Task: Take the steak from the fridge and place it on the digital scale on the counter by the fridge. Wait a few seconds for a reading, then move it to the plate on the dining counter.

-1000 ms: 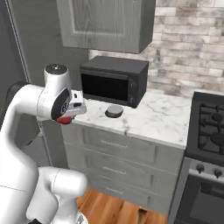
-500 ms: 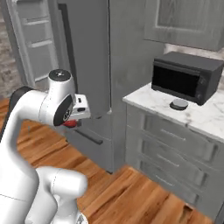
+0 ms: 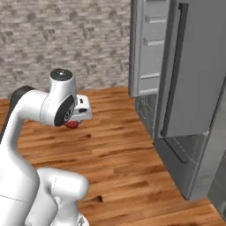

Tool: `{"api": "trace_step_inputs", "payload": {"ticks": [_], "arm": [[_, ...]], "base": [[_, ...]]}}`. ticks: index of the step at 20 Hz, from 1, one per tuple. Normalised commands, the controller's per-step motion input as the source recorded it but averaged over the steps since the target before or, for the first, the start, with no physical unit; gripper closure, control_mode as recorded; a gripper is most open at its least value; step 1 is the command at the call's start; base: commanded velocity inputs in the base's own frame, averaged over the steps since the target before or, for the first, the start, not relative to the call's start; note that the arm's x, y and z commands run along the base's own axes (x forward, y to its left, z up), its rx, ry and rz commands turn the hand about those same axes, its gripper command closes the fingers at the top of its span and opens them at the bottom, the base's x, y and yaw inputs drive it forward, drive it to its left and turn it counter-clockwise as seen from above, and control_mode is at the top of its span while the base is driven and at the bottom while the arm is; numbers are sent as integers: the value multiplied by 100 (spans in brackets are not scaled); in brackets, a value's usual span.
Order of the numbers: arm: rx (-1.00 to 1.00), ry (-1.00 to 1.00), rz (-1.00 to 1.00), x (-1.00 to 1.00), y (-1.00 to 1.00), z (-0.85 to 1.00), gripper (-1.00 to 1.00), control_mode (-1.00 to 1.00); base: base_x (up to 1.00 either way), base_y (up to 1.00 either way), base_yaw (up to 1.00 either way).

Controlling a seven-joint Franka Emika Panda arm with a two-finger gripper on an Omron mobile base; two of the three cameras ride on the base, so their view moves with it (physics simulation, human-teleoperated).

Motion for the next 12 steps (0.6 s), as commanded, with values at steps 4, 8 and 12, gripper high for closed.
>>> {"api": "trace_step_inputs", "payload": {"ticks": [4,8,12], "arm": [[0,0,0,0,0,0,100,100],[0,0,0,0,0,0,100,100],[0,0,0,0,0,0,100,100]], "base": [[-19,29,92],[41,6,79],[100,-1,45]]}}
